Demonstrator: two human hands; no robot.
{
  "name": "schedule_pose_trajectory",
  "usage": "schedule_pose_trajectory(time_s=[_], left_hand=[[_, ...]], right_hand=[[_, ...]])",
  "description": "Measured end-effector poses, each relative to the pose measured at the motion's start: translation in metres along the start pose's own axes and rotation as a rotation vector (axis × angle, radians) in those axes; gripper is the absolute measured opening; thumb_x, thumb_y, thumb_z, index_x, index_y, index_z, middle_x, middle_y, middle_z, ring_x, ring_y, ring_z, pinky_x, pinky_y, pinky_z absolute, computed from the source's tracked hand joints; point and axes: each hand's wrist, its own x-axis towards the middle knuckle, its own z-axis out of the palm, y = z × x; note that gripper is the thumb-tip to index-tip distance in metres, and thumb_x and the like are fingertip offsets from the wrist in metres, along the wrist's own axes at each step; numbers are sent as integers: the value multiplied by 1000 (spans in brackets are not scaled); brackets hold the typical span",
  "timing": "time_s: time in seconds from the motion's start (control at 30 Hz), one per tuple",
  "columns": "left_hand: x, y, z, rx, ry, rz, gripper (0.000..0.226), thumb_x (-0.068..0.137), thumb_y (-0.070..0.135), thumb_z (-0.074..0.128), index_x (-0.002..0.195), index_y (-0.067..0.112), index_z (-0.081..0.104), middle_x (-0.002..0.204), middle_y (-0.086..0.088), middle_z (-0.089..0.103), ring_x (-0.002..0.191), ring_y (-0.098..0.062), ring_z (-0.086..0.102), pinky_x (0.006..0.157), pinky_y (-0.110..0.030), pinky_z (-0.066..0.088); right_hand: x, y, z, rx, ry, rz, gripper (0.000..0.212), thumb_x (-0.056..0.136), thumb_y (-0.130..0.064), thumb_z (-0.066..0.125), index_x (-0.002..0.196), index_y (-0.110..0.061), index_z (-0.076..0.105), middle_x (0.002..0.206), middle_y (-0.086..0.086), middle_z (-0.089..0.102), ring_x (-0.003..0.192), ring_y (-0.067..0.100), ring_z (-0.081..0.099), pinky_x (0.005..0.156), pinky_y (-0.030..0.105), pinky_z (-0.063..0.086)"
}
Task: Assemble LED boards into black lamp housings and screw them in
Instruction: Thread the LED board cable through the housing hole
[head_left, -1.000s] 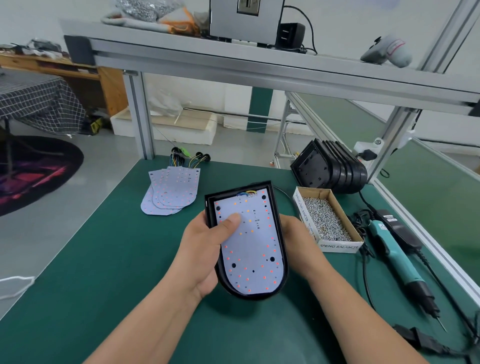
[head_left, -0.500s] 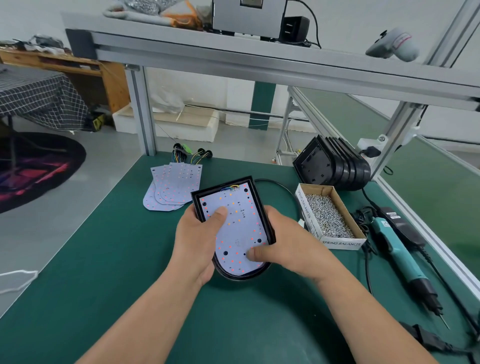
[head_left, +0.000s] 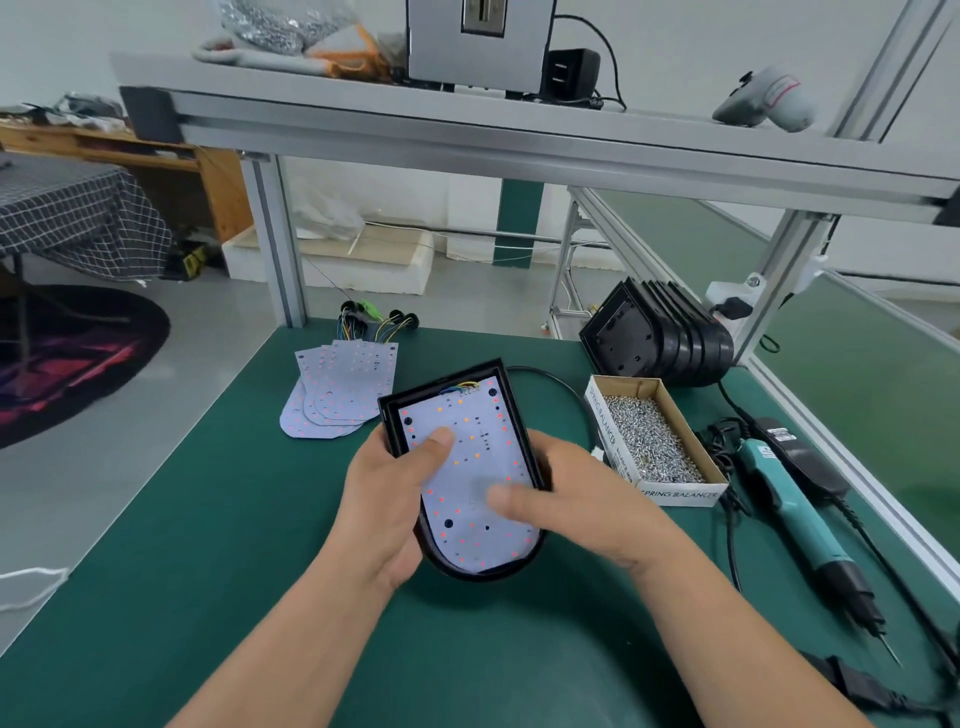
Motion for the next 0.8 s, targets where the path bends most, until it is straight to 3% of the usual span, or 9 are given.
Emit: schedule_pose_trajectory(time_s=[0.1,0.17,0.27,0.33,0.4,0.5,0.53,0.67,0.8], left_hand=[[-2,4,0,-92,-46,-108,41,94,17,66,132,1,68,126,-20,75,110,-37,76,79,-47,65],[-5,5,2,-144,-102,-185,45,89,24,67,126,-2,73,121,-21,76,100,-33,78,75,-42,65],[-10,3,4,-149,-214,-162,31,90,28,63,98,7,84,91,-15,80,72,-27,78,59,-33,62],[-14,1,6,-171,-246,-148,30,89,26,61,88,8,85,79,-13,77,60,-25,75,52,-29,60],[-16,0,6,-202,-254,-145,31,87,25,61,97,3,80,80,-15,74,58,-25,72,50,-29,59],[-13,1,2,-209,-259,-135,32,86,24,61,105,2,75,84,-14,75,61,-22,73,52,-27,59],[-13,2,0,-192,-260,-125,31,85,25,62,100,4,79,84,-13,75,62,-22,73,53,-27,59],[-13,3,0,-135,-240,-78,27,84,27,62,84,14,86,82,-11,78,66,-20,76,55,-26,59],[-12,3,-1,-150,-220,-121,26,82,26,67,95,11,84,94,-10,79,73,-21,77,57,-29,61]], right_hand=[[-1,2,-12,338,195,-55,63,94,-71,58,105,-12,76,95,5,73,75,15,65,67,28,54],[1,6,-17,374,340,-125,32,103,-40,60,123,-18,72,117,6,72,80,21,66,69,32,54],[2,10,-6,221,280,-139,53,99,5,60,144,-23,59,140,-4,63,88,20,68,82,36,55],[2,9,3,177,146,-121,49,100,3,60,143,-20,61,132,6,68,92,20,68,83,40,55],[3,5,10,146,44,-127,36,104,-3,60,135,-18,65,118,14,73,95,19,65,82,42,53],[2,1,8,9,114,-132,15,106,-15,61,105,-27,71,79,-3,68,71,10,57,68,29,47],[4,2,6,-56,184,-122,16,107,-17,61,96,-25,70,73,3,65,65,11,53,65,29,43],[10,8,6,-125,265,-135,18,106,-16,59,91,-16,66,86,23,66,63,14,51,64,32,40],[8,11,8,-121,289,-161,14,107,-20,60,95,-18,67,75,1,64,64,6,55,64,26,42]])
